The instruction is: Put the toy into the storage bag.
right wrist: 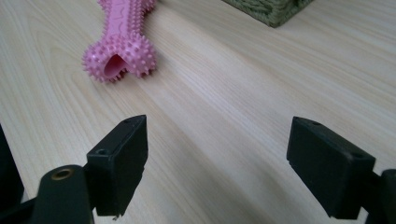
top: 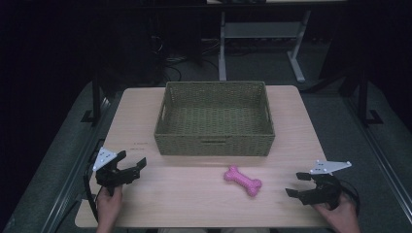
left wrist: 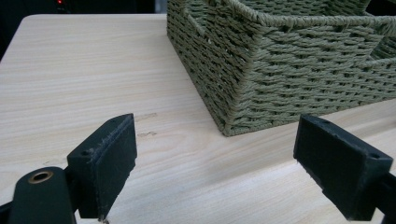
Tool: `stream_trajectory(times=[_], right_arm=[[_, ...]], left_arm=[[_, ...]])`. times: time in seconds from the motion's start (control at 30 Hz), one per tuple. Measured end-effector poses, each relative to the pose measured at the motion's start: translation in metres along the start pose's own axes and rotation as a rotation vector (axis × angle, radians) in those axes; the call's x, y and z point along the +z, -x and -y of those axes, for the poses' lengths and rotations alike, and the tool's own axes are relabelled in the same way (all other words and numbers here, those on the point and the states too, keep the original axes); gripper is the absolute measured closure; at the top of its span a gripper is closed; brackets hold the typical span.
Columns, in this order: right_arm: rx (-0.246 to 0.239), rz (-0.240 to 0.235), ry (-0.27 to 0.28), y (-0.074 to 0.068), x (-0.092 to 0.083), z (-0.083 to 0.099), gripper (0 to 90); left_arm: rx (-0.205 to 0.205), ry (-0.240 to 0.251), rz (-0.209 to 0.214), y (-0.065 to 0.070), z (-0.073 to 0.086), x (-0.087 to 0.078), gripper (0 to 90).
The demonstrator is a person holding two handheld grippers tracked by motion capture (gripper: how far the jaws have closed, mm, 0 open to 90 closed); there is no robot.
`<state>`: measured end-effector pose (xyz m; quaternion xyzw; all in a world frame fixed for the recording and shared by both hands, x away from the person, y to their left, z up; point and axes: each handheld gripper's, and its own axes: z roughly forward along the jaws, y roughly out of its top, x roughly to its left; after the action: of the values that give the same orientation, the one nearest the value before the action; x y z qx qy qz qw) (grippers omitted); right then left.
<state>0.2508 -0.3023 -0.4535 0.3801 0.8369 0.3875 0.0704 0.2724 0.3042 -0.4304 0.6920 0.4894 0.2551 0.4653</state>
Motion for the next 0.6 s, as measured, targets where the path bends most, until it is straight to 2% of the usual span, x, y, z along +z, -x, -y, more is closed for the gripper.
stream_trajectory(times=[0.37, 0.6], right_arm=[[-0.052, -0.010, -0.010, -0.012, 0.006, -0.015, 20.3], [-0.118, -0.018, -0.011, -0.026, 0.009, -0.031, 21.2]], left_arm=[[-0.008, 0.011, 0.000, -0.001, 0.000, -0.001, 12.8], [-0.011, 0.020, 0.001, -0.001, 0.000, -0.003, 12.8]])
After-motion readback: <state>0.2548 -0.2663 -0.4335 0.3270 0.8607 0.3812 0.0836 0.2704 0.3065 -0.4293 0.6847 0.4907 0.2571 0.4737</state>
